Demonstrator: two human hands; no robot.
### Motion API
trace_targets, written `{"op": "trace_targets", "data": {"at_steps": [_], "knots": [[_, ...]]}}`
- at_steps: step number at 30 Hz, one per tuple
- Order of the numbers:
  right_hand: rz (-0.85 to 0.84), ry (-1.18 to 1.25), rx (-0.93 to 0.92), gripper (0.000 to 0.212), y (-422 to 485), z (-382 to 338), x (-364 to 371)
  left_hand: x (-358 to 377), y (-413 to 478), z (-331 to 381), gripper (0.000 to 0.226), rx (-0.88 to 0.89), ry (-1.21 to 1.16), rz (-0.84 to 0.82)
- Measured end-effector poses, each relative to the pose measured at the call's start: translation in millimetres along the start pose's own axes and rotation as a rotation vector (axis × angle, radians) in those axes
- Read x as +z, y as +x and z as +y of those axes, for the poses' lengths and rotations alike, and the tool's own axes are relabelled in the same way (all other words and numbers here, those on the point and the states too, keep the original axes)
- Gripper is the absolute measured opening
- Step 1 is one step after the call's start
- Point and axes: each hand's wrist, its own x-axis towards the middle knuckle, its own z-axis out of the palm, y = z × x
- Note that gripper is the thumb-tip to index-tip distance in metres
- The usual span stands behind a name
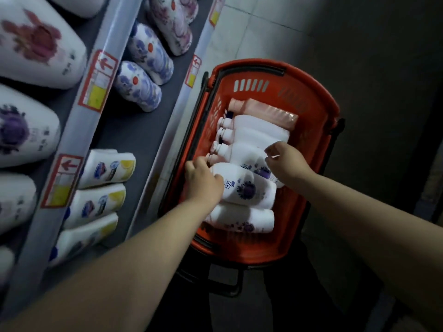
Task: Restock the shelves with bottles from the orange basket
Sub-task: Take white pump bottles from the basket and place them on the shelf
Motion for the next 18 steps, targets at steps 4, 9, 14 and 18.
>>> {"op": "trace_targets", "data": {"at_steps": [4, 9, 14, 18], "knots": [[-0.123, -0.083, -0.057, 0.027, 9, 2, -3, 30, -10, -2, 0.070, -0.311, -0.238, -0.037], [-0.281, -0.234, -0.127, 0.028, 18, 4, -9, 82, -2, -23, 0.083, -0.690, -0.772, 0.012], [-0.432, -0.374, -0.180, 0.032, 27, 0, 21, 103, 2, -25, 0.076, -0.753, -0.976, 0.062], [-0.420, -0.473, -0.222, 0.024, 31, 0, 39, 89, -10, -12, 0.054, -0.723, -0.958, 0.065]]}}
